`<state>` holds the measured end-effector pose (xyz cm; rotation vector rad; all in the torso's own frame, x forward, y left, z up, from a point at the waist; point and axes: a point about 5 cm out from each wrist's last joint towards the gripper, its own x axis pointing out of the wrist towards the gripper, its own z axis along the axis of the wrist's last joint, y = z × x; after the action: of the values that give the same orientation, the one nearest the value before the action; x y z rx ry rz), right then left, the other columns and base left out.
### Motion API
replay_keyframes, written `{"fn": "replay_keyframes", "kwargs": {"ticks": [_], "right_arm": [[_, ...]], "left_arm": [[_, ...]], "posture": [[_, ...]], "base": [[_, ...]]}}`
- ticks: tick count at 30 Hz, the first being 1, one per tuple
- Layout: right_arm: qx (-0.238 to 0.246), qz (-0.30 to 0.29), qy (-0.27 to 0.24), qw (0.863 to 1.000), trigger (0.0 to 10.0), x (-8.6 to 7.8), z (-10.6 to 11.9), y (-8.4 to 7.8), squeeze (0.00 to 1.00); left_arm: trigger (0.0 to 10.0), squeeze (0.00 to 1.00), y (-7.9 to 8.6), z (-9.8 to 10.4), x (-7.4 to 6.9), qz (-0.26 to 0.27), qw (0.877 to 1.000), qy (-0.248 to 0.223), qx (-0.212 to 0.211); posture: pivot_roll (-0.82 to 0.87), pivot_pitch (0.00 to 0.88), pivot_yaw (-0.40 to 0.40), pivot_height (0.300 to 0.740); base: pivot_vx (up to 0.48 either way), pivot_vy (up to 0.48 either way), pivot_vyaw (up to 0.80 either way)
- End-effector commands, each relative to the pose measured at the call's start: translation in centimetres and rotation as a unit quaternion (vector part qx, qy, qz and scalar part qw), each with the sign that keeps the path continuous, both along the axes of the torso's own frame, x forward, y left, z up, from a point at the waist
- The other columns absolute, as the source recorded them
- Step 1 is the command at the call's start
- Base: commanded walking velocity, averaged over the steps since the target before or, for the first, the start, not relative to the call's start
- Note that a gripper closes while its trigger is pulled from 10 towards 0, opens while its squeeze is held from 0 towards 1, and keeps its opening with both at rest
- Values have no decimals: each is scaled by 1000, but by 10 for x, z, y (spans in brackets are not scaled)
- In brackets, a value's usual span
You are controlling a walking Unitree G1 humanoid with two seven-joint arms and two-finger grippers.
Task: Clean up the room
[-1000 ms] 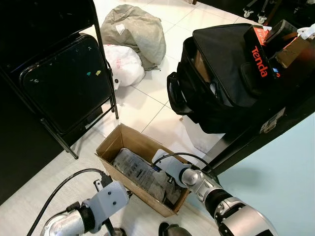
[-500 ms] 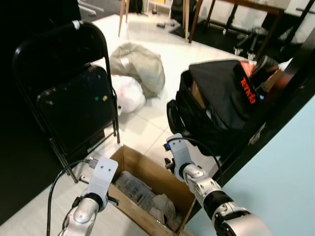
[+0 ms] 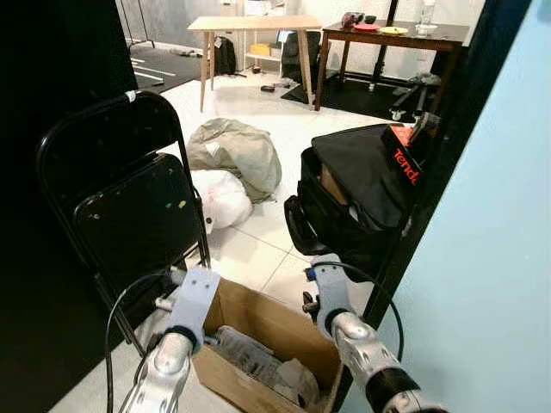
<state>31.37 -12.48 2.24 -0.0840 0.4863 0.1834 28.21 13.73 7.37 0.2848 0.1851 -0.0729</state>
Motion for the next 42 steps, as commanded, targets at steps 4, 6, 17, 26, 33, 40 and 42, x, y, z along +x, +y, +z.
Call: {"fn": "replay_keyframes", "kwargs": {"ticks": [4,6,17,26,33,40,42], "right_arm": [[11,2,5,1000,10000,-5,0,4,0],[9,3,8,1000,10000,-7,-2,4,0],[-3,30,32,999,10000,-13,-3,8,0],[-8,25,40,999,10000,-19,-2,2,0],[-9,26,43,999,10000,-25,-3,0,0],[-8,25,46,999,10000,-25,-1,1,0],[-10,27,44,999,10000,-24,0,2,0]], "left_arm": [[10000,0,8,-8,-3,20,1000,11,12],[10000,0,9,-8,-5,23,1000,12,12],[10000,0,3,-15,-12,29,999,18,5],[10000,0,7,-15,-15,32,999,6,13],[10000,0,9,-18,-20,39,999,15,3],[10000,0,5,-18,-21,25,1000,18,-6],[10000,0,3,-19,-21,20,1000,19,-8]], "posture": [[-7,0,30,740],[-7,0,28,740],[-7,0,7,740],[-5,0,-3,740],[-3,0,0,740],[-4,0,5,740],[-4,0,5,740]], "base": [[0,0,-578],[0,0,-800],[0,0,-800],[0,0,-800],[0,0,-800],[0,0,-800],[0,0,-800]]}}
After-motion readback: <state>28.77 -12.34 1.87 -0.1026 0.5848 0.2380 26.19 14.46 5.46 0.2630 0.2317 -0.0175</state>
